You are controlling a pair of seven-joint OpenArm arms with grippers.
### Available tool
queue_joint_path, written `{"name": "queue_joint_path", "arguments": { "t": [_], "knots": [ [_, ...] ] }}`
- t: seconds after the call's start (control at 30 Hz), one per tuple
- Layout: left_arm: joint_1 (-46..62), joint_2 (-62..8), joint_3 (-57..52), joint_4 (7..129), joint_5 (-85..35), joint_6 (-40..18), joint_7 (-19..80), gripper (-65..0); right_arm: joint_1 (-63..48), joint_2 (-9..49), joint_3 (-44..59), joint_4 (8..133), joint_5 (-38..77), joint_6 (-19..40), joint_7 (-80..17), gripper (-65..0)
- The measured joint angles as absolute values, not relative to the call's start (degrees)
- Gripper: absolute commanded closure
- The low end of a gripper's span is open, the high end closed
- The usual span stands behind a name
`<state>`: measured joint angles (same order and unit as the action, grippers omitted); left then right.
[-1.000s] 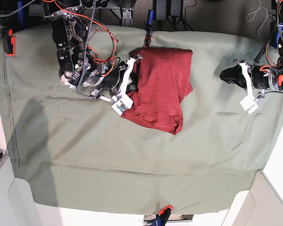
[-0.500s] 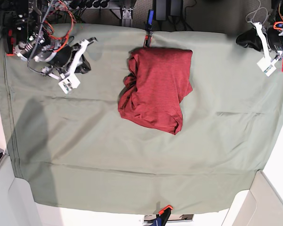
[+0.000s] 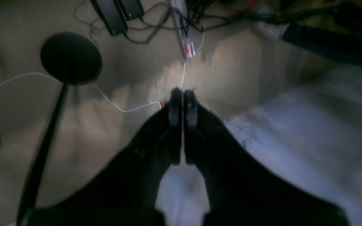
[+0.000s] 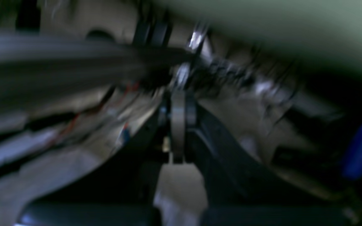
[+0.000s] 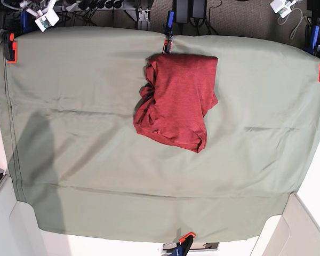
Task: Fold the T-shirt properly
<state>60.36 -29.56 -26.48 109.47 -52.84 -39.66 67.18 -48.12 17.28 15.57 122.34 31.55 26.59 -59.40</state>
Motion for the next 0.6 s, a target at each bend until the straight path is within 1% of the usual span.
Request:
{"name": "queue_joint_path", "arguments": {
  "t": [0.07,0.17,0.2,0.27,0.43,0.5,0.6],
  "knots": [
    [60.18,-29.82,-22.44,107.18,-47.66,-39.66,66.19,-0.9,-50.06,17.12,15.25,119.5,31.66,26.59,-59.29,0.0],
    [59.79,-30.13,-14.52,101.56,-36.88,-39.68,58.7,-0.9,-50.92,16.99,14.44,112.49,31.64,26.63,-59.2,0.0],
    [59.18,-30.13,-11.79,99.09,-34.2,-38.7,56.07,-0.9,-50.76,16.97,14.17,109.49,31.51,26.46,-59.18,0.0],
    [56.23,-29.69,-6.22,93.3,-30.89,-34.5,53.91,-0.9,-49.6,16.97,13.63,103.22,31.62,25.58,-59.2,0.0],
    [42.68,-29.32,6.57,75.61,-25.85,-28.73,56.6,-0.9,-43.57,16.95,12.43,85.89,30.96,25.23,-60.36,0.0],
    [37.3,-29.36,11.11,68.05,-25.54,-27.83,57.58,-0.9,-40.29,16.95,12.34,78.59,30.87,25.08,-61.45,0.0],
    [29.19,-28.69,18.39,57.91,-25.56,-27.86,56.58,-0.9,-34.37,16.78,12.34,68.55,30.7,25.21,-63.57,0.0]
  ]
}}
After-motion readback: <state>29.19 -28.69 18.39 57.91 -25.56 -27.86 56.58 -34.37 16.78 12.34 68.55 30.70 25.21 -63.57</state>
